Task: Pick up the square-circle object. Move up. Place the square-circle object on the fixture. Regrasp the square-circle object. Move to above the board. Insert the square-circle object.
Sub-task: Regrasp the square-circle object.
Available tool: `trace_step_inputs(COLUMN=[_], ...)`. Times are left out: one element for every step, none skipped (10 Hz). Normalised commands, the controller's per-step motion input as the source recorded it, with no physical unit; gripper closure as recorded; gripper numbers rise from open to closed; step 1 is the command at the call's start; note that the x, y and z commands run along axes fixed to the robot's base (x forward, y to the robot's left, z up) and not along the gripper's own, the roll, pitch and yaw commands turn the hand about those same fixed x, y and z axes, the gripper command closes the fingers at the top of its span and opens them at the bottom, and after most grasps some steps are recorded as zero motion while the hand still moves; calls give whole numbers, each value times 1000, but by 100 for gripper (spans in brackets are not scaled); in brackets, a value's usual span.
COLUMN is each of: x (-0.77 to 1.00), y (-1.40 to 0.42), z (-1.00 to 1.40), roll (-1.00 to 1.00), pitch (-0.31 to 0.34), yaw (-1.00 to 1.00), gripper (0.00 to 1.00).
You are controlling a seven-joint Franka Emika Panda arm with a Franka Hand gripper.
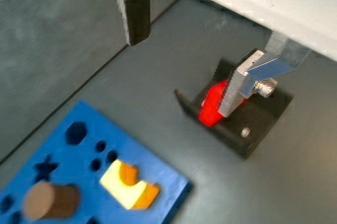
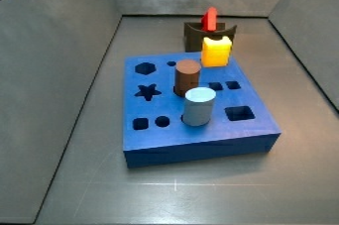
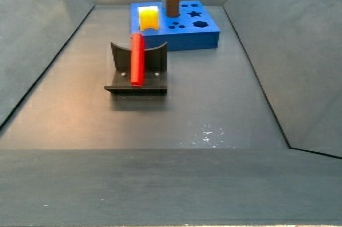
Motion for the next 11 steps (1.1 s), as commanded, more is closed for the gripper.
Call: trace_step_inputs(x=[-46,-48,-45,-43,-34,-32,-34,-25,-14,-5,13], y=[-26,-24,-23,-20,-21,-19,-18,-16,-22,-21,-21], z=[1,2,7,6,7,7,6,14,16,9,-3], roll=[1000,1000,1000,1000,1000,1000,1000,1000,1000,1000,1000], pitch=[8,5,-3,-9,-17,-19,-21,-19,-16,-14,-7], yaw=[24,25,25,27,28,29,30,31,33,33,35], gripper=[0,0,0,0,0,0,0,0,0,0,0])
